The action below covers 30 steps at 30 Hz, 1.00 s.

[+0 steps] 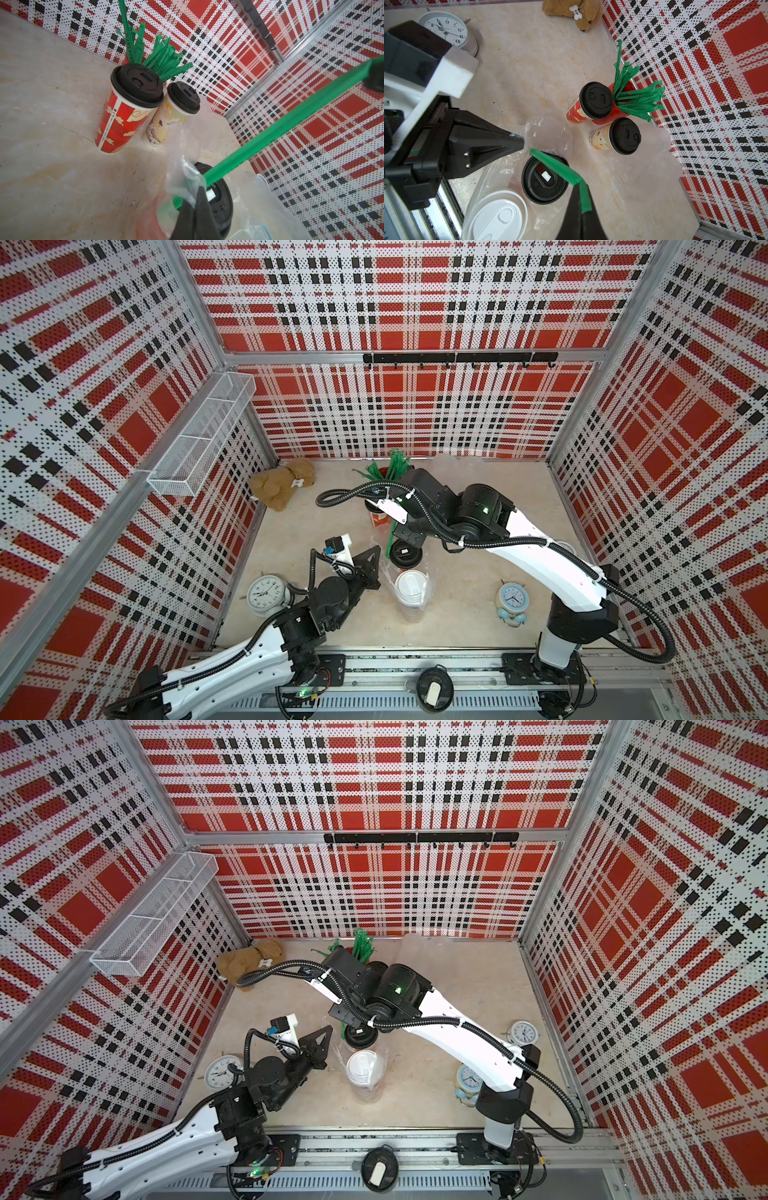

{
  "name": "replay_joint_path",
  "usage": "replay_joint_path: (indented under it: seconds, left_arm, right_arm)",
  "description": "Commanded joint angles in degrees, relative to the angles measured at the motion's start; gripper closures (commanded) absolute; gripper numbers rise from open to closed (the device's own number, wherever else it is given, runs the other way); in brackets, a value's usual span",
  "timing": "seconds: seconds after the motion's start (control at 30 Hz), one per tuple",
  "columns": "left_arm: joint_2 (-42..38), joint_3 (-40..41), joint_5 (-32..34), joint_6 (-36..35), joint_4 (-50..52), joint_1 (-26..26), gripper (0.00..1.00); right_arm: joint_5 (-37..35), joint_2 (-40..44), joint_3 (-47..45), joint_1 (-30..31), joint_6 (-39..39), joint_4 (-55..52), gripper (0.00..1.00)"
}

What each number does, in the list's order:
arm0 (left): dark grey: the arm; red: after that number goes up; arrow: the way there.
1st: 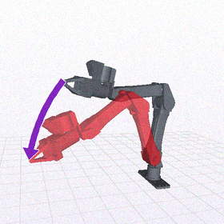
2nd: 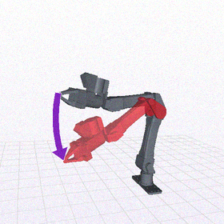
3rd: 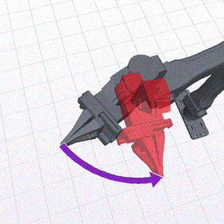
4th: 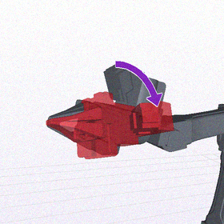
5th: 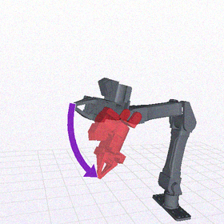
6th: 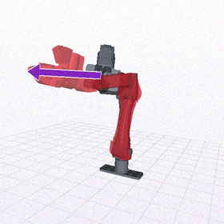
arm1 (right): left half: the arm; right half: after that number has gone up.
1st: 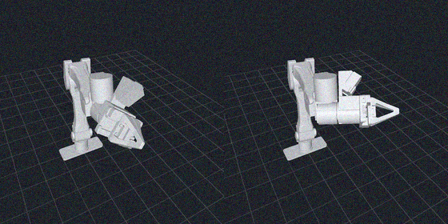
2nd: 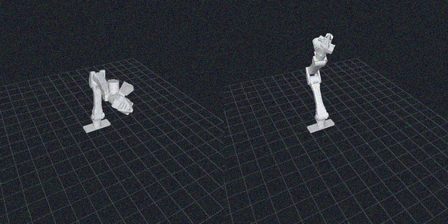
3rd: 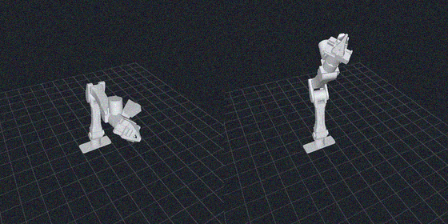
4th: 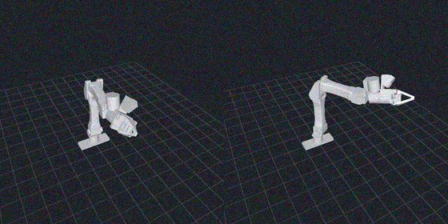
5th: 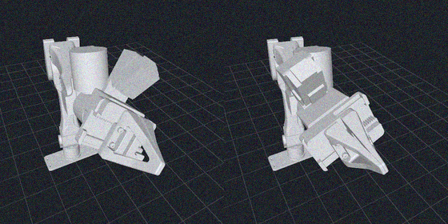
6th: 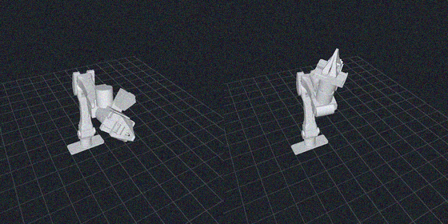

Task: Pack milk tea into plastic carrier bags
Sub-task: Place the straw in the plastic carrier bag.

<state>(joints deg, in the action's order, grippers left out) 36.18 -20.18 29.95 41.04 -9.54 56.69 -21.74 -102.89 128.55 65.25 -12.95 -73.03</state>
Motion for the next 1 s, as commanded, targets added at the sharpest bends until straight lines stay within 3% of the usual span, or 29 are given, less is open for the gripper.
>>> replay_joint_path:
  seconds: [0.0,0.23,0.7,0.97]
  left_arm:
    - [0.0,-1.7,0.2,-1.1,-1.5,-0.3,1.00]
    - [0.2,-2.3,-0.1,-2.1,-2.2,-0.6,1.00]
    - [1.9,-3.5,-0.7,-3.7,-4.4,-1.1,1.00]
    - [3.4,-4.2,-1.6,-4.0,-5.3,-1.4,1.00]
  right_arm:
    - [-3.4,-1.4,0.2,0.9,-2.8,1.5,1.00]
    - [-4.7,-1.0,2.5,1.1,-4.1,2.0,1.00]
    - [4.9,-3.7,3.3,1.1,-2.8,-1.4,1.00]
    - [7.5,-2.8,-1.1,1.1,-1.0,-0.2,1.00]
